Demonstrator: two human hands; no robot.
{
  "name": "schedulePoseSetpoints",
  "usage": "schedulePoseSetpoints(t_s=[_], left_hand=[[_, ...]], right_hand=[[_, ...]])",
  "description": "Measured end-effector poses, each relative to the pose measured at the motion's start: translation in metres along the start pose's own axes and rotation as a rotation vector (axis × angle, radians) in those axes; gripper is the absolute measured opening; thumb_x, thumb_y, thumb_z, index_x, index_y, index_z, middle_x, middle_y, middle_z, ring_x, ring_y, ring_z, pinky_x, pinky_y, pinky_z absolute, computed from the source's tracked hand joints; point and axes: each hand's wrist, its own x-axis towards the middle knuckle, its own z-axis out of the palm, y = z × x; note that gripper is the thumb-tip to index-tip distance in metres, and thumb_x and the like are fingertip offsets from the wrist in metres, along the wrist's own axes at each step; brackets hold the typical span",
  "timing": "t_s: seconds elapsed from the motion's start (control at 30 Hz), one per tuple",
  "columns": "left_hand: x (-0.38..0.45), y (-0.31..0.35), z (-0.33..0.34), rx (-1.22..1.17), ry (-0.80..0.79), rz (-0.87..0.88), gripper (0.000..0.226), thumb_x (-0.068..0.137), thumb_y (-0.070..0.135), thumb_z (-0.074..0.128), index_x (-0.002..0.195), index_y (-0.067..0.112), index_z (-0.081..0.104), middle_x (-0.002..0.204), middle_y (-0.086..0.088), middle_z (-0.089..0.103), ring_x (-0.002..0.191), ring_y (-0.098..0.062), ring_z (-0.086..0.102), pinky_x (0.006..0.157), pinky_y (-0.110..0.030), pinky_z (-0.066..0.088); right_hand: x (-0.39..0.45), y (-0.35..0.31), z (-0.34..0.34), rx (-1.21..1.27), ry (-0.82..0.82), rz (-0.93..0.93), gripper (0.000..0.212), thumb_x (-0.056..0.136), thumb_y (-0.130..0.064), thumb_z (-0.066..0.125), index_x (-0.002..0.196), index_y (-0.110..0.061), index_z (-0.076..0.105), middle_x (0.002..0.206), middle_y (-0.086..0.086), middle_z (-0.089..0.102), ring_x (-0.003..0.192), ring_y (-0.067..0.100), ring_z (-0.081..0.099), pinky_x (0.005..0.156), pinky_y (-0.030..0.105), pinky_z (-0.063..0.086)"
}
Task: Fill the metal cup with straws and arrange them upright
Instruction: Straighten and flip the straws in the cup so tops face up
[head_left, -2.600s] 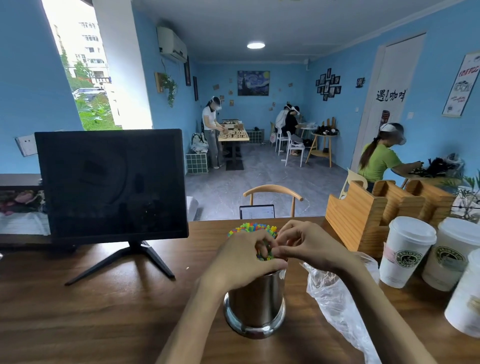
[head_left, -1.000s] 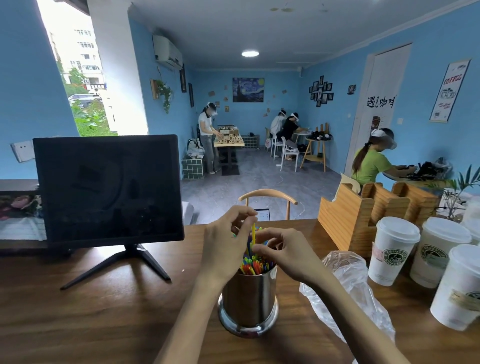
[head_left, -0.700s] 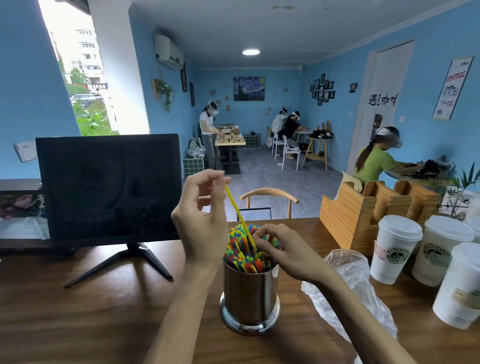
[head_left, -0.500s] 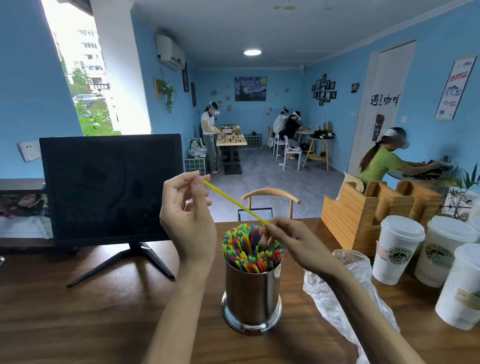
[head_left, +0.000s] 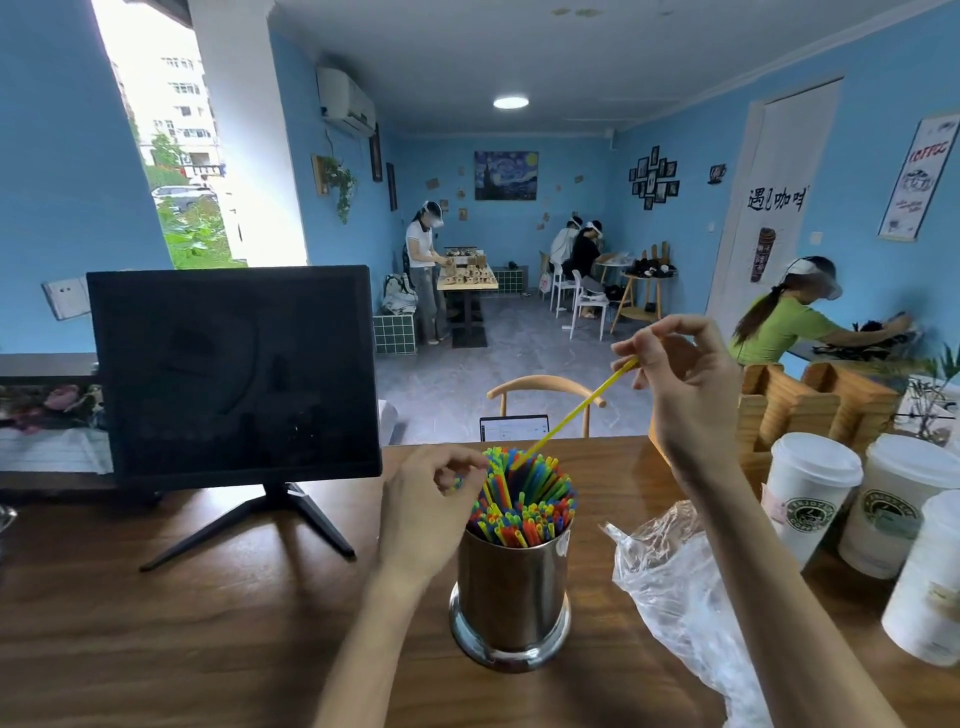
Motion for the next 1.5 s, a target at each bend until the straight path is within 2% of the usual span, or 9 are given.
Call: schedulePoseSetpoints(t_s=[0.13, 0.27, 0.47, 0.7, 0.83, 0.97, 1.1, 1.3, 1.5], left_hand=[[-0.002, 0.005, -0.020, 0.222, -0.370, 0.057, 0.028, 0.084, 0.016, 0.070, 0.088, 0.043, 0.076, 0.095, 0.020, 0.062, 0.079, -0.001, 0.055, 0.073, -0.016, 0.044], [0.000, -0.001, -0.027, 0.314, -0.492, 0.090, 0.032, 0.077, 0.023, 0.074, 0.098, 0.046, 0.071, 0.100, 0.020, 0.056, 0.089, 0.000, 0.054, 0.086, -0.026, 0.049], [0.001, -0.004, -0.022, 0.297, -0.371, 0.156, 0.025, 0.074, 0.020, 0.085, 0.086, 0.041, 0.077, 0.087, 0.021, 0.058, 0.083, 0.004, 0.055, 0.068, -0.010, 0.038], [0.000, -0.005, -0.021, 0.298, -0.332, 0.185, 0.015, 0.078, 0.024, 0.085, 0.086, 0.037, 0.080, 0.085, 0.022, 0.062, 0.083, 0.002, 0.056, 0.070, -0.012, 0.041], [0.001, -0.006, -0.020, 0.305, -0.304, 0.193, 0.013, 0.079, 0.029, 0.083, 0.087, 0.039, 0.080, 0.082, 0.026, 0.064, 0.080, -0.003, 0.056, 0.073, -0.026, 0.048], [0.002, -0.007, -0.020, 0.318, -0.284, 0.202, 0.015, 0.079, 0.029, 0.083, 0.089, 0.039, 0.080, 0.077, 0.031, 0.061, 0.077, -0.001, 0.054, 0.071, -0.023, 0.043], [0.001, -0.007, -0.021, 0.289, -0.284, 0.176, 0.015, 0.078, 0.028, 0.083, 0.088, 0.038, 0.080, 0.077, 0.027, 0.064, 0.075, 0.003, 0.052, 0.071, -0.023, 0.043], [0.000, 0.000, -0.024, 0.154, -0.282, 0.092, 0.039, 0.072, 0.013, 0.084, 0.100, 0.038, 0.076, 0.074, 0.020, 0.069, 0.070, 0.002, 0.060, 0.069, -0.013, 0.046], [-0.004, 0.000, -0.025, 0.086, -0.270, 0.069, 0.038, 0.073, 0.006, 0.082, 0.097, 0.035, 0.078, 0.076, 0.017, 0.074, 0.082, 0.005, 0.069, 0.071, -0.008, 0.046]], right_hand=[[-0.009, 0.013, 0.009, -0.212, -0.093, -0.047, 0.013, 0.098, -0.011, 0.063, 0.102, -0.018, 0.053, 0.088, 0.000, 0.074, 0.084, 0.011, 0.073, 0.073, 0.024, 0.056], [-0.029, 0.032, 0.022, -0.377, -0.275, 0.035, 0.014, 0.093, -0.019, 0.071, 0.093, -0.021, 0.057, 0.084, -0.009, 0.071, 0.079, 0.001, 0.068, 0.069, 0.016, 0.053], [-0.052, 0.061, 0.027, -0.629, -0.493, 0.136, 0.024, 0.090, -0.044, 0.071, 0.079, -0.023, 0.067, 0.069, -0.015, 0.062, 0.068, -0.003, 0.058, 0.059, 0.014, 0.039], [-0.057, 0.060, 0.027, -0.623, -0.558, 0.170, 0.023, 0.095, -0.042, 0.065, 0.085, -0.022, 0.072, 0.073, -0.012, 0.066, 0.069, -0.002, 0.061, 0.061, 0.013, 0.043], [-0.059, 0.058, 0.024, -0.600, -0.549, 0.130, 0.019, 0.095, -0.042, 0.066, 0.095, -0.025, 0.074, 0.090, -0.015, 0.071, 0.087, 0.001, 0.063, 0.076, 0.025, 0.051], [-0.071, 0.044, 0.029, -0.489, -0.572, -0.062, 0.027, 0.084, -0.057, 0.070, 0.086, -0.030, 0.075, 0.103, -0.021, 0.067, 0.110, 0.005, 0.056, 0.095, 0.021, 0.038], [-0.086, 0.046, 0.040, -0.661, -0.666, -0.195, 0.044, 0.070, -0.077, 0.069, 0.076, -0.034, 0.068, 0.110, -0.024, 0.060, 0.119, 0.007, 0.045, 0.098, 0.029, 0.029], [-0.096, 0.058, 0.048, -0.787, -0.689, -0.238, 0.039, 0.069, -0.068, 0.073, 0.089, -0.035, 0.065, 0.119, -0.018, 0.056, 0.119, 0.014, 0.043, 0.088, 0.031, 0.025], [-0.094, 0.056, 0.045, -0.694, -0.671, -0.151, 0.026, 0.073, -0.061, 0.068, 0.078, -0.036, 0.071, 0.109, -0.025, 0.060, 0.113, 0.004, 0.042, 0.084, 0.033, 0.027]])
